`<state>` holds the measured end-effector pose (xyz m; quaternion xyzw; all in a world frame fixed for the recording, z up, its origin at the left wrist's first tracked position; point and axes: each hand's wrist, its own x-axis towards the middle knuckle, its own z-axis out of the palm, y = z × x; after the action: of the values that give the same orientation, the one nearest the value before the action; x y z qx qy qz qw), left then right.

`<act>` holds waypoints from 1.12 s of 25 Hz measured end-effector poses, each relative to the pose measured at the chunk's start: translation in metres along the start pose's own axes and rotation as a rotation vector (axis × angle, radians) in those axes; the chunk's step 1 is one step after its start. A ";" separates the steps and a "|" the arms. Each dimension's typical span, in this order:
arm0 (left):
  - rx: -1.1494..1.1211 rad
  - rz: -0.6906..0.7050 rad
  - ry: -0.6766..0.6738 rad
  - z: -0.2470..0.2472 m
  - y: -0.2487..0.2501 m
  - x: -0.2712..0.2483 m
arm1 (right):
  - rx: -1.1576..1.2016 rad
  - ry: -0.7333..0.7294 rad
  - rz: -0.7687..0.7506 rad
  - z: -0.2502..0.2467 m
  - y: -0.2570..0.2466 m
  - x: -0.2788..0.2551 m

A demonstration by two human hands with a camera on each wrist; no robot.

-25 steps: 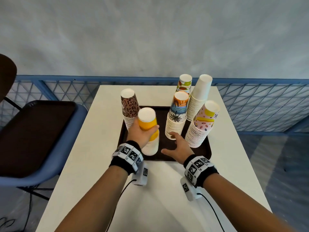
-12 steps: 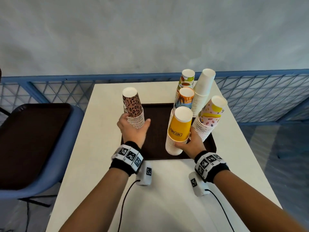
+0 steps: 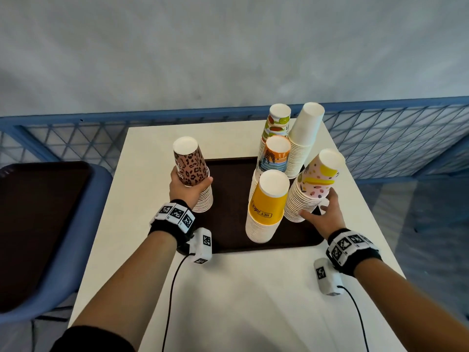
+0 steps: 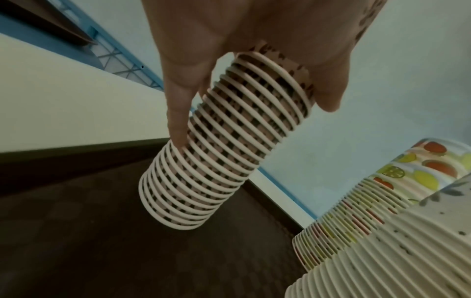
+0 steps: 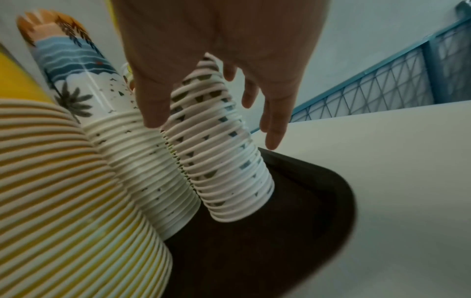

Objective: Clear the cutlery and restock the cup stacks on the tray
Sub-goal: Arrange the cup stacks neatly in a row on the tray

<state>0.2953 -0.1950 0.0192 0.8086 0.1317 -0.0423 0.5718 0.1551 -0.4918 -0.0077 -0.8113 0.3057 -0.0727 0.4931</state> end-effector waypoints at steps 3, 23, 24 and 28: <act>-0.020 -0.021 -0.035 0.017 0.006 0.009 | 0.063 -0.006 -0.010 0.009 -0.002 0.023; 0.096 0.149 -0.429 0.122 0.055 0.066 | 0.204 -0.038 -0.022 0.028 -0.008 0.066; 0.117 0.156 -0.440 0.121 0.055 0.066 | 0.200 -0.036 -0.023 0.029 -0.008 0.066; 0.135 0.083 -0.459 0.113 0.049 0.065 | 0.184 -0.041 -0.028 0.029 -0.007 0.067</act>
<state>0.3795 -0.3052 0.0112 0.8190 -0.0382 -0.2101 0.5326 0.2238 -0.5051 -0.0287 -0.7680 0.2762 -0.0910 0.5706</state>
